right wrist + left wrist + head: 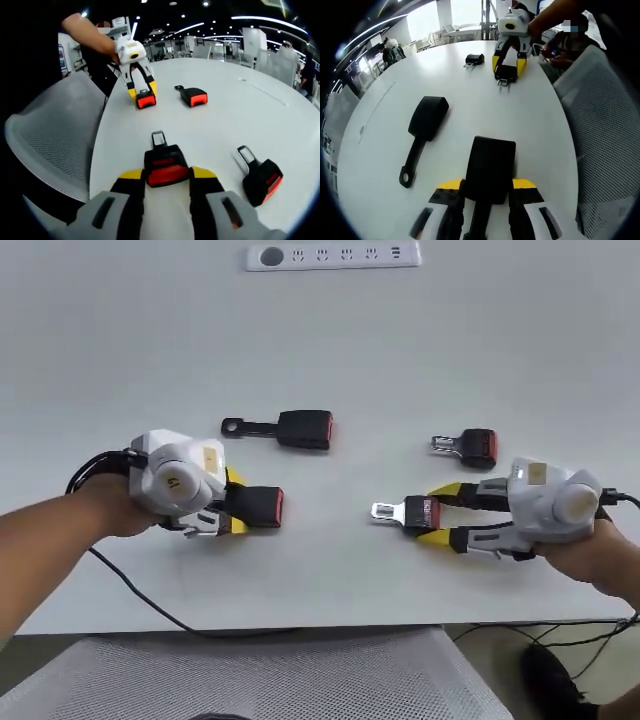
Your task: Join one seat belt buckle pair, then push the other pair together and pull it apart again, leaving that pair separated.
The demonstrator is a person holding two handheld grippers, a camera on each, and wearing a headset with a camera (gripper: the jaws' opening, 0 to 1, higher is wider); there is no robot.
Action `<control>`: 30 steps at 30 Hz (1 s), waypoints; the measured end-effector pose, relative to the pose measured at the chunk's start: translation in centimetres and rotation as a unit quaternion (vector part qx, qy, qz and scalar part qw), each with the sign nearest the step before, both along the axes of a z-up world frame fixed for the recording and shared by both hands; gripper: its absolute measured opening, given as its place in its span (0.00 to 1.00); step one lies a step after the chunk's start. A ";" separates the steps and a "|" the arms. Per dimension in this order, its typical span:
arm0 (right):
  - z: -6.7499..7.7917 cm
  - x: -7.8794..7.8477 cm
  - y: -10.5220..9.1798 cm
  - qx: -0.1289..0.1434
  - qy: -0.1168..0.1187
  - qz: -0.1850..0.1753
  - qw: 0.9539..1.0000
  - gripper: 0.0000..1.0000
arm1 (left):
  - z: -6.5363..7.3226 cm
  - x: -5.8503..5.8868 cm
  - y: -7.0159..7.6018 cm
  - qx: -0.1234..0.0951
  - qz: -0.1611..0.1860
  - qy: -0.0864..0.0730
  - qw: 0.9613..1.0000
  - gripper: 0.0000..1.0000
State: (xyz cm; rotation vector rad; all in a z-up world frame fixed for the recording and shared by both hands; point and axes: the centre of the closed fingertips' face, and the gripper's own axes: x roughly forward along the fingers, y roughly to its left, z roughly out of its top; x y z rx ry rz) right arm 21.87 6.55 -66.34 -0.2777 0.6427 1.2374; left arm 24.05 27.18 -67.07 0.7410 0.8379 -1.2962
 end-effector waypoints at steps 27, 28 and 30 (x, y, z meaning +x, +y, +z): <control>-0.1 1.2 8.7 0.039 -0.007 0.032 0.999 0.34 | 0.0 -0.2 0.1 0.001 0.001 0.001 1.000 0.35; 0.0 1.1 9.0 0.040 -0.008 0.034 0.999 0.34 | 0.0 -0.1 0.2 0.001 0.001 0.001 1.000 0.35; 0.0 1.2 9.7 0.042 -0.008 0.037 0.998 0.34 | 0.0 -0.1 0.2 0.001 0.002 0.001 1.000 0.35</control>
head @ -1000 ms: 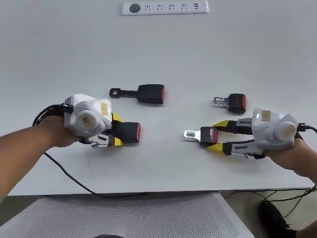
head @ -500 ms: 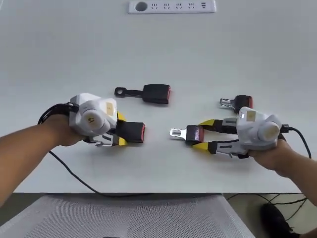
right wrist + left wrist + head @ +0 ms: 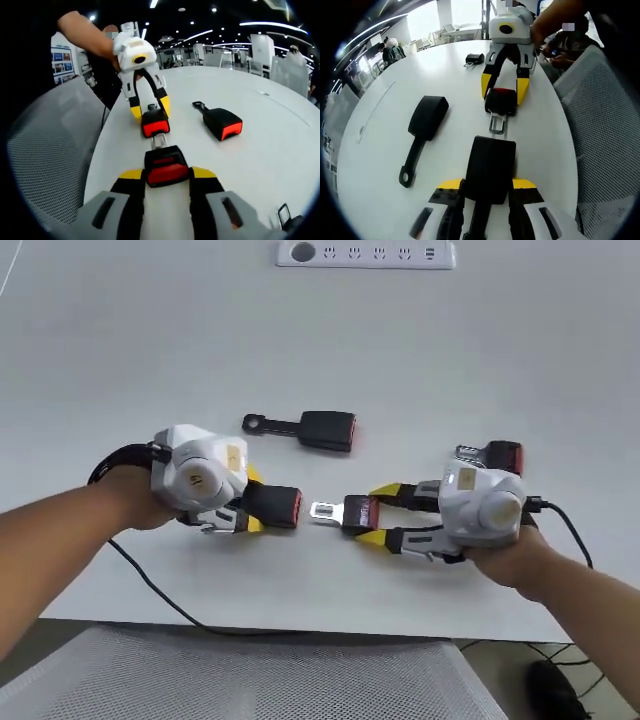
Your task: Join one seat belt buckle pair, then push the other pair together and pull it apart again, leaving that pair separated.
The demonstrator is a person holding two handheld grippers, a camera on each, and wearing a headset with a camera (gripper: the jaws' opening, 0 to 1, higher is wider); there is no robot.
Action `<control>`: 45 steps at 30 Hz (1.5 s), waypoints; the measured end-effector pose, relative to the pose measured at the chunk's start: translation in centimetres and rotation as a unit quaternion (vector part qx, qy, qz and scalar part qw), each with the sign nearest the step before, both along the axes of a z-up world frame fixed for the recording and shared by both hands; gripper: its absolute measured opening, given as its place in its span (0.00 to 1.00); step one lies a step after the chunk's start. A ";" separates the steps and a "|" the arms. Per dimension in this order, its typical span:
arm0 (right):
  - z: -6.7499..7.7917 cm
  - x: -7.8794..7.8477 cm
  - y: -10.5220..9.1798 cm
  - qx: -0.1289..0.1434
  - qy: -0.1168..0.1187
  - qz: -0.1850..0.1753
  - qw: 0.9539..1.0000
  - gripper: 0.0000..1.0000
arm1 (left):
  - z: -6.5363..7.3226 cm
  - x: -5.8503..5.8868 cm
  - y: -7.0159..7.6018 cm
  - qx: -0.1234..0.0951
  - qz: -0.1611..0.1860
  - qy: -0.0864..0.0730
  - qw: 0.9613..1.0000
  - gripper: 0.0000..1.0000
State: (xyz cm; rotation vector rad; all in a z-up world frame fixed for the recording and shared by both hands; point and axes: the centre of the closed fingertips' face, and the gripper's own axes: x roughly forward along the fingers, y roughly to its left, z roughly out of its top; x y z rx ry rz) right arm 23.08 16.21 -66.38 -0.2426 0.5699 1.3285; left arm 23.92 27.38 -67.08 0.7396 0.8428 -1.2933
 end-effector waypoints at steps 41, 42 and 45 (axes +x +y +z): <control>-0.8 0.1 4.3 -0.017 0.005 -0.004 1.000 0.33 | 0.0 0.0 0.0 0.018 -0.025 0.000 1.000 0.33; -0.8 0.2 4.4 -0.019 0.006 -0.004 1.000 0.33 | 0.0 0.0 0.0 0.020 -0.029 -0.001 0.999 0.33; -0.8 0.3 4.7 -0.022 0.007 -0.003 1.000 0.33 | -0.1 0.1 0.1 0.024 -0.038 -0.001 0.999 0.33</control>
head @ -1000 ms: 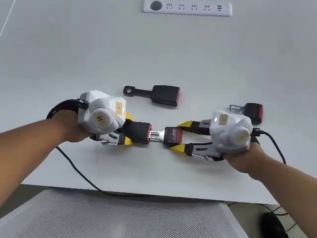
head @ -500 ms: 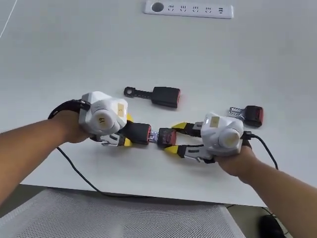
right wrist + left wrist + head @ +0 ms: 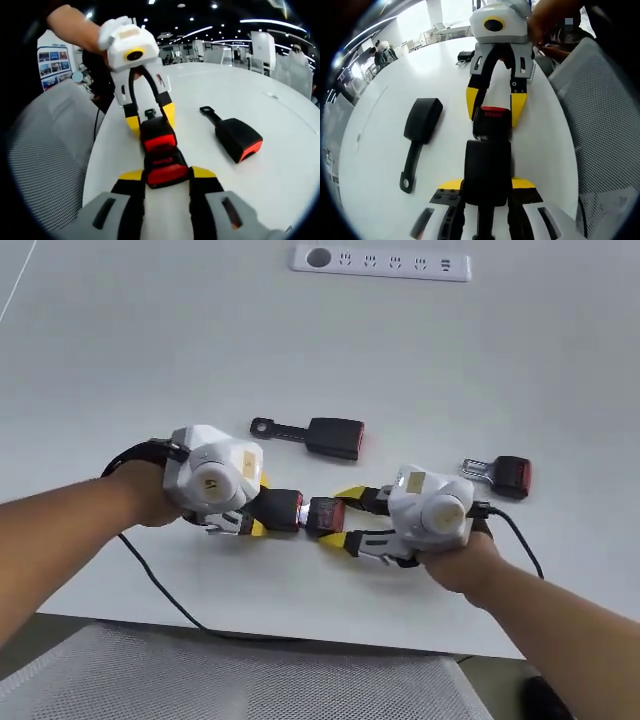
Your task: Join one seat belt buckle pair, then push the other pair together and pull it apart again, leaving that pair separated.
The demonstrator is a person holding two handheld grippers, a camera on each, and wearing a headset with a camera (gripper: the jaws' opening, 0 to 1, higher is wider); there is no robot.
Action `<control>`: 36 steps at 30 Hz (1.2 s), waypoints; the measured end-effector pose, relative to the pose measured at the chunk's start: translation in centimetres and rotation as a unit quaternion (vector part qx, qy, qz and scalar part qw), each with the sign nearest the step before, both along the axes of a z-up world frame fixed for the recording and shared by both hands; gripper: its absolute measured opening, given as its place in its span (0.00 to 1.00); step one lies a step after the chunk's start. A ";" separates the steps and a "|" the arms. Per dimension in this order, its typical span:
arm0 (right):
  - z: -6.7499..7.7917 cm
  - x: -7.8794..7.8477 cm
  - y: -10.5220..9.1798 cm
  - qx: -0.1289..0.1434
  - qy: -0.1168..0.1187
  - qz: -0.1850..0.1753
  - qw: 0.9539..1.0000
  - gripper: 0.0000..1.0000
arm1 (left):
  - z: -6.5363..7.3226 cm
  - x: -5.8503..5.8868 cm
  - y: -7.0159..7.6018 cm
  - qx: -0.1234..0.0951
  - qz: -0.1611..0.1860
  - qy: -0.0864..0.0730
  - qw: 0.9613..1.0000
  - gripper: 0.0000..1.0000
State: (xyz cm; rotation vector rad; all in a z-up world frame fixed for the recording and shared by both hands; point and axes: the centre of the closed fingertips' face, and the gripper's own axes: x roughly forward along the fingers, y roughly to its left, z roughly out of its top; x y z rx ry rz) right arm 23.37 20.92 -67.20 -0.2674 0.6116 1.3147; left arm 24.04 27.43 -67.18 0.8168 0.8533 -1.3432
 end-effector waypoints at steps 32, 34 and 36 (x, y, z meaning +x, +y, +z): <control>-0.1 0.3 0.1 -0.031 -0.017 0.020 0.999 0.32 | 0.0 0.1 0.2 -0.019 -0.017 0.004 1.000 0.33; -0.1 0.2 0.1 -0.032 -0.020 0.019 0.999 0.32 | 0.0 0.1 0.3 -0.025 -0.017 0.005 1.000 0.33; -0.1 0.3 0.2 -0.031 -0.023 0.020 0.999 0.32 | 0.0 0.1 0.3 -0.032 -0.018 0.005 0.999 0.33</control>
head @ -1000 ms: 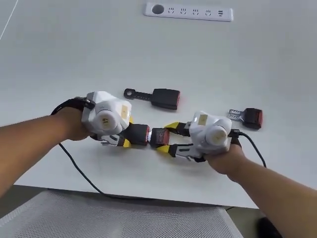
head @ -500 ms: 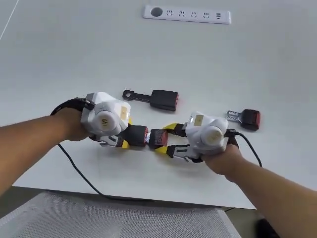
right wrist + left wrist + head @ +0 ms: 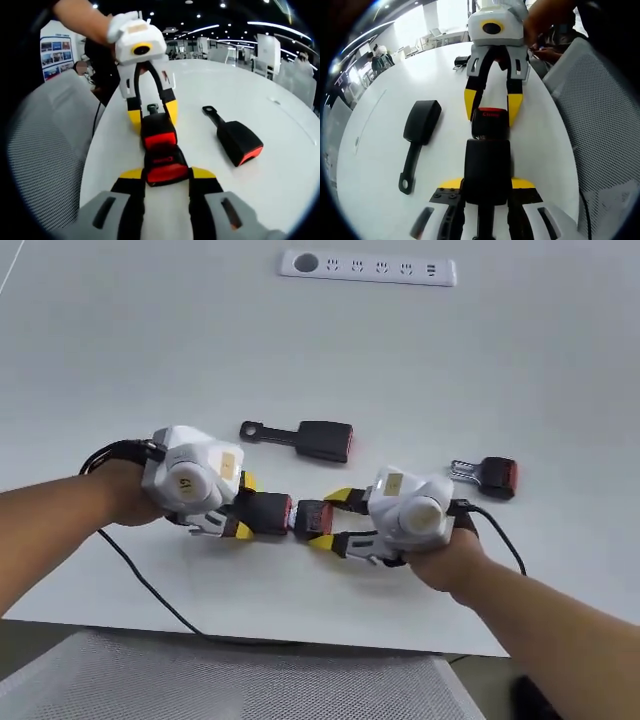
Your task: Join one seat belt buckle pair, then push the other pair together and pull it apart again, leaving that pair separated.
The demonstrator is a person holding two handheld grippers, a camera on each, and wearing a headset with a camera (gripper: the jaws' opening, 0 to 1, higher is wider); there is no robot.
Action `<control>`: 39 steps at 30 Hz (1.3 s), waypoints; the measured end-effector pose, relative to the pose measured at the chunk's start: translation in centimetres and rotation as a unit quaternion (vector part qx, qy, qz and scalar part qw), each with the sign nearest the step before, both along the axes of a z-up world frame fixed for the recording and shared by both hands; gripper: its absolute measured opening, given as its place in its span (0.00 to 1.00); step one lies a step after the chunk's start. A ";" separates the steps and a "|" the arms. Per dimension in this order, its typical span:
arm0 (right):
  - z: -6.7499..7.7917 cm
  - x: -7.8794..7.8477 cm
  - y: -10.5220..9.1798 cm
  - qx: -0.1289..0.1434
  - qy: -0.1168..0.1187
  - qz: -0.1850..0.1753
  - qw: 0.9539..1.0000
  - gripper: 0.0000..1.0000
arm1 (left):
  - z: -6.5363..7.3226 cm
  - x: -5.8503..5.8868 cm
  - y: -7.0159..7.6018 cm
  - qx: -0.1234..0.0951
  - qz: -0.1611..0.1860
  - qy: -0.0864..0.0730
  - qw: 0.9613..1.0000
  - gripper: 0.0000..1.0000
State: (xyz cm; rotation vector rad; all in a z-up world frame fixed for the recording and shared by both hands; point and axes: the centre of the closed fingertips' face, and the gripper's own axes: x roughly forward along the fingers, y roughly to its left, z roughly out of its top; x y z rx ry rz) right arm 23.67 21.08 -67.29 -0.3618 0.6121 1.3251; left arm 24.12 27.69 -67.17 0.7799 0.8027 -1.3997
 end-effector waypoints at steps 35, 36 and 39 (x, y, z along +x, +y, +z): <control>0.2 0.1 0.1 0.012 -0.007 -0.021 1.000 0.32 | 0.4 0.1 0.1 -0.050 -0.009 0.012 0.999 0.33; 0.2 0.2 0.1 0.011 -0.007 -0.021 1.000 0.32 | 0.4 0.1 0.1 -0.051 -0.008 0.012 0.999 0.33; 0.2 0.1 0.2 0.011 -0.008 -0.020 1.000 0.32 | 0.4 0.1 0.1 -0.051 -0.010 0.011 0.999 0.32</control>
